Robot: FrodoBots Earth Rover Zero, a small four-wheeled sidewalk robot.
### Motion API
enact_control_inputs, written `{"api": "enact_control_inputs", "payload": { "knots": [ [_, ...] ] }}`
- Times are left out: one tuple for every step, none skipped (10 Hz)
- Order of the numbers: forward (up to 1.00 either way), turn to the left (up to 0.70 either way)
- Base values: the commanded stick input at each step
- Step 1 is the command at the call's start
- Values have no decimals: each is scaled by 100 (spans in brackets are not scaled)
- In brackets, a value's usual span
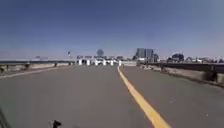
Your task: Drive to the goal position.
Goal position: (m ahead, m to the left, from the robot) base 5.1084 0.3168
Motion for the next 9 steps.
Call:
{"api": "enact_control_inputs", "payload": {
  "knots": [
    [100,0],
    [100,0],
    [100,0],
    [100,0],
    [100,0],
    [100,0],
    [100,0],
    [100,0],
    [100,27]
  ]
}}
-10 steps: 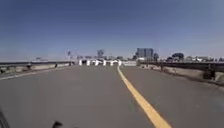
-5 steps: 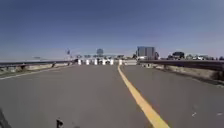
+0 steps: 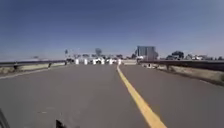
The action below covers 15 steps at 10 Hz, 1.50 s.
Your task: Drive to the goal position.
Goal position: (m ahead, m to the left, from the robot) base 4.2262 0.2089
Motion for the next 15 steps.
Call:
{"api": "enact_control_inputs", "payload": {
  "knots": [
    [100,27],
    [100,0],
    [100,0],
    [100,0],
    [100,0],
    [100,0],
    [100,0],
    [100,0],
    [100,0],
    [100,0],
    [100,0],
    [100,0],
    [100,0],
    [100,0],
    [100,0]
  ]
}}
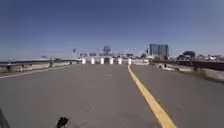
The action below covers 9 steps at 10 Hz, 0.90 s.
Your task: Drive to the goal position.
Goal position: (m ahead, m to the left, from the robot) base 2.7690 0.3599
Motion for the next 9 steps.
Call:
{"api": "enact_control_inputs", "payload": {
  "knots": [
    [100,0],
    [100,0],
    [100,0],
    [100,0],
    [100,0],
    [100,0],
    [100,0],
    [100,0],
    [100,0]
  ]
}}
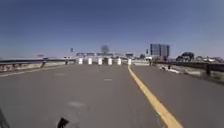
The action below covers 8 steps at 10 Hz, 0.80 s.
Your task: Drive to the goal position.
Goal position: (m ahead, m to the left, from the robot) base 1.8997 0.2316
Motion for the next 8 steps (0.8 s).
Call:
{"api": "enact_control_inputs", "payload": {
  "knots": [
    [100,0],
    [100,0],
    [100,0],
    [100,0],
    [100,0],
    [100,0],
    [100,0],
    [100,0]
  ]
}}
